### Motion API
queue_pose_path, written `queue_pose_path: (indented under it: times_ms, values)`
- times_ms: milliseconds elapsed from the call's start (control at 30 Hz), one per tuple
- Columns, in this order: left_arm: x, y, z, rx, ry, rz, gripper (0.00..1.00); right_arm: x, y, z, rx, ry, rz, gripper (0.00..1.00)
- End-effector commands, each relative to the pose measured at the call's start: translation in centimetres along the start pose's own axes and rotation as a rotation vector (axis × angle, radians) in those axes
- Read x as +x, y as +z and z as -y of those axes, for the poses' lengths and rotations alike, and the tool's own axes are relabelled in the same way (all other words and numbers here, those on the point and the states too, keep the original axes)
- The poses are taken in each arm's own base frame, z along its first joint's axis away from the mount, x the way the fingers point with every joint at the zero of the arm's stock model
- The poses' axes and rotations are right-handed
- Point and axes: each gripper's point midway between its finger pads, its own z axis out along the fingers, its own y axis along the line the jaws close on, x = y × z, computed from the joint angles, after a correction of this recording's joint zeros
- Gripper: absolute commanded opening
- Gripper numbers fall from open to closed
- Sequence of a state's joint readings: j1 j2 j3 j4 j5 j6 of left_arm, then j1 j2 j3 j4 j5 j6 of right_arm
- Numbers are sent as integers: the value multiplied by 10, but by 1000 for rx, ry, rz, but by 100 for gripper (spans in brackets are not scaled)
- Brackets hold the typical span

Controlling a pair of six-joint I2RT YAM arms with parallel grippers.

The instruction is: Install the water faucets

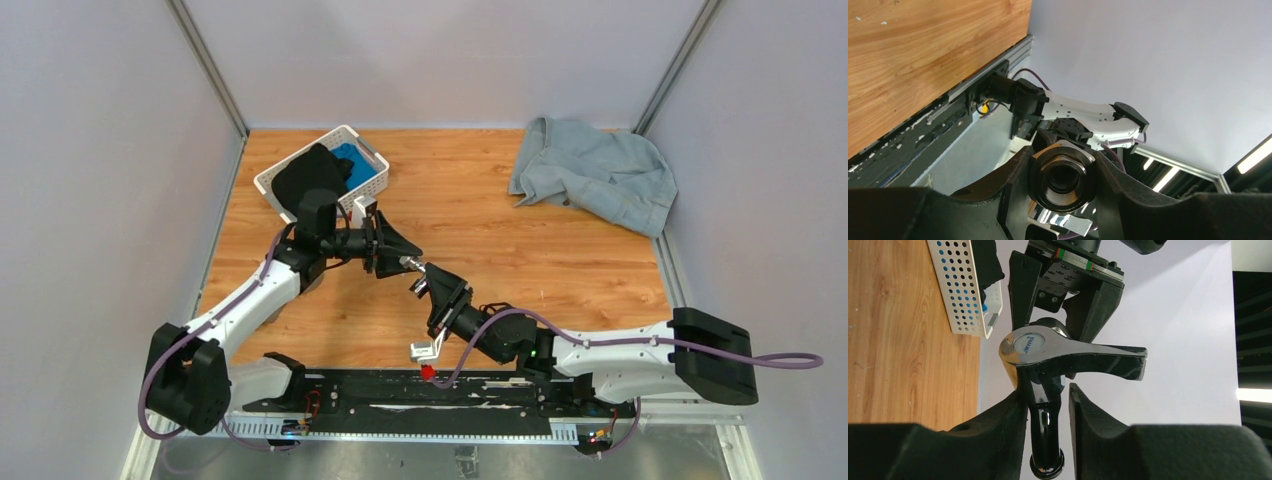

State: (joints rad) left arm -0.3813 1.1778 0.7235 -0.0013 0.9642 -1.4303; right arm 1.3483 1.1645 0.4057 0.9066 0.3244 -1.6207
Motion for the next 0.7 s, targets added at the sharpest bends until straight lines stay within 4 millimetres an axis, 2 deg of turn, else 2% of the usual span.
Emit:
queue_pose_path:
  times_ms: [0,167,333,467,600,667]
  values:
    - [4,-2,14,13,62,-30,0,-12,0,16,57,-22,36,31]
    - [3,-1,13,7,67,-30,0,-18,4,10,42,-29,47,25]
    - [4,-2,13,7,74,-31,0,-15,6,12,62,34,25,0]
    - [4,-2,12,6,83,-30,0,-11,7,17,82,176,4,0]
    - [4,-2,14,26,84,-26,0,-9,6,19,84,438,-2,0]
    - [4,-3,22,63,104,-16,0,-9,4,19,90,563,8,0]
